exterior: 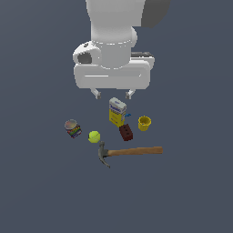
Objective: Pick up a designated object from a clutter of objects.
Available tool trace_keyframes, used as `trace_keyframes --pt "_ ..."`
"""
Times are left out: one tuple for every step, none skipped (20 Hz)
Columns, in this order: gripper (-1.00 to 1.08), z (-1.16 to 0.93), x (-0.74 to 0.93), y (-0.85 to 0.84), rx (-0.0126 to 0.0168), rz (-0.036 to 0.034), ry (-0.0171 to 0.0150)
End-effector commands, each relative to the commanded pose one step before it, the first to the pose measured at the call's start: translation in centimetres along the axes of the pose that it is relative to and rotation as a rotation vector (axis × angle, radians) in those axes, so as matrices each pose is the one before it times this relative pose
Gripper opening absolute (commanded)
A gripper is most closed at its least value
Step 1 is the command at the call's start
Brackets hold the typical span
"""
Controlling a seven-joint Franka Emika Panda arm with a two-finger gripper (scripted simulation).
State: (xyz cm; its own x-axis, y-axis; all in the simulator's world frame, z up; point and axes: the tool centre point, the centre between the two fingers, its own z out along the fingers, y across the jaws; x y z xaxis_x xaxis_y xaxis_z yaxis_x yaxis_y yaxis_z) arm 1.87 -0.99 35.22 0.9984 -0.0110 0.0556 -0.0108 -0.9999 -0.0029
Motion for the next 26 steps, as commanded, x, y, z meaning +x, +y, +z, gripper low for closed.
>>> trace_keyframes --pt "1.00 0.000 0.000 0.001 0.00000 0.00000 0.00000" --pt "1.00 -0.023 0.003 0.004 -0.00055 -0.00097 0.00043" --pt "1.00 -0.059 0.014 0.032 -0.00145 -0.00257 0.00114" --pt "1.00 -0.097 0.021 0.046 -0.00238 -0.00420 0.00186" --pt "1.00 -0.135 0.028 0.059 -0.00332 -0.00582 0.00257" --pt "1.00 -0.170 0.036 0.078 -0.00420 -0.00732 0.00321" --pt "1.00 -0.203 0.042 0.093 -0.00503 -0.00868 0.00379" --pt "1.00 -0.185 0.038 0.087 -0.00463 -0.00791 0.00343" --pt "1.00 -0.145 0.029 0.067 -0.00363 -0.00616 0.00266" --pt "1.00 -0.104 0.020 0.048 -0.00260 -0.00438 0.00189" --pt "1.00 -0.061 0.012 0.033 -0.00152 -0.00255 0.00110" --pt "1.00 -0.019 0.004 0.014 -0.00048 -0.00078 0.00034" --pt "1.00 0.018 -0.006 -0.022 0.00047 0.00079 -0.00034" --pt "1.00 0.041 -0.006 -0.009 0.00101 0.00166 -0.00073" --pt "1.00 0.004 -0.008 -0.025 0.00000 0.00000 0.00000" --pt "1.00 0.039 0.007 0.047 0.00033 -0.00055 -0.00026" --pt "1.00 0.048 0.004 0.048 0.00006 -0.00169 -0.00009" --pt "1.00 0.075 0.004 0.070 0.00012 -0.00248 -0.00016" --pt "1.00 0.107 0.005 0.088 0.00027 -0.00329 -0.00029" --pt "1.00 0.137 0.004 0.117 0.00042 -0.00386 -0.00041" --pt "1.00 0.166 0.004 0.140 0.00055 -0.00457 -0.00053" --pt "1.00 0.195 0.003 0.159 0.00067 -0.00531 -0.00063" --pt "1.00 0.219 0.000 0.182 0.00076 -0.00589 -0.00070" --pt "1.00 0.240 -0.002 0.198 0.00083 -0.00649 -0.00076" --pt "1.00 0.263 -0.006 0.220 0.00088 -0.00718 -0.00080" --pt "1.00 0.287 -0.010 0.243 0.00093 -0.00792 -0.00085"
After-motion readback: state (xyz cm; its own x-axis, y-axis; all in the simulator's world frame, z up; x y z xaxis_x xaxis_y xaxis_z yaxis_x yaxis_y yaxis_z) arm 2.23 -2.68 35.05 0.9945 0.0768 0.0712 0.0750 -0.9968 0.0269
